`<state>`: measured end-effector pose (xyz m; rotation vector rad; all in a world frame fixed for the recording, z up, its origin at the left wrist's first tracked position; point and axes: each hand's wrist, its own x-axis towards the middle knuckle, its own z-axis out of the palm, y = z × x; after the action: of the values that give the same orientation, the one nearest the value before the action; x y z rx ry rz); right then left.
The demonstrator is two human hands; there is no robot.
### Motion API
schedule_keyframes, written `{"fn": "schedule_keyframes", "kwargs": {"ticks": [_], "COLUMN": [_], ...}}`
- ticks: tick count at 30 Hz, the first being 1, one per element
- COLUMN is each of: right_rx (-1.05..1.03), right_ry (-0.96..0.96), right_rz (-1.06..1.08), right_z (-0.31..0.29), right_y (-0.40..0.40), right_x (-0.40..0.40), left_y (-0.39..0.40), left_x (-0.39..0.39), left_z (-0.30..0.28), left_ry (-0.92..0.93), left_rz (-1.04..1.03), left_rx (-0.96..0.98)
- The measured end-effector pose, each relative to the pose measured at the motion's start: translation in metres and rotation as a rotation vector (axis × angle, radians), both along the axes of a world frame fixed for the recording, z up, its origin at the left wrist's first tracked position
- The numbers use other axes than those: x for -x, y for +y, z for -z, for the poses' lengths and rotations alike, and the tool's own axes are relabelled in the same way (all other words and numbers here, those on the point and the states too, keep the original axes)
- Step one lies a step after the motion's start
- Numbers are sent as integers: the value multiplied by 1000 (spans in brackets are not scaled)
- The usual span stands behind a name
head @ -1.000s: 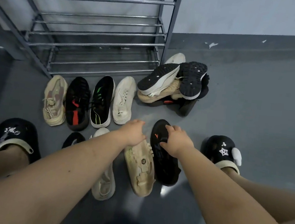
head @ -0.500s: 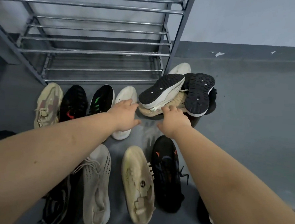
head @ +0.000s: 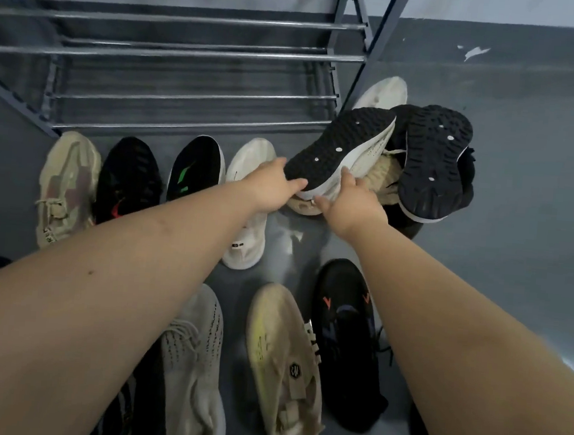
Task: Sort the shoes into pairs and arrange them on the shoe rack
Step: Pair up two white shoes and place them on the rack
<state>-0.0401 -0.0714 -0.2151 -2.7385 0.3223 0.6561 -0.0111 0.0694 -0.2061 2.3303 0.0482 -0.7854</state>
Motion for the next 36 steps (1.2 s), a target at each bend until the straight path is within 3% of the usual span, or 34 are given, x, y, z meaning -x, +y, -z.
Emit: {"fn": "schedule_keyframes", "kwargs": {"ticks": [7, 18, 23, 29, 36], "right_rx": [-156, -317, -390, -464, -492], "right_ry": [-94, -208, -231, -126, 12], "right_rz": [160, 178, 96, 15, -21], "right_z": [10, -12, -35, -51, -53], "right_y": [20, 28, 36, 65, 107], "right_x": [-13, 4, 41, 108, 178], "left_y": [1, 10, 33, 72, 125], "left_x": [-26, 3, 50, 136, 204], "left_z": [20, 15, -7, -20, -36], "left_ry": [129, 276, 287, 310, 347], "left_rz": [-162, -638, -628, -719, -591], "left_rx": [113, 684, 688, 707, 638]}}
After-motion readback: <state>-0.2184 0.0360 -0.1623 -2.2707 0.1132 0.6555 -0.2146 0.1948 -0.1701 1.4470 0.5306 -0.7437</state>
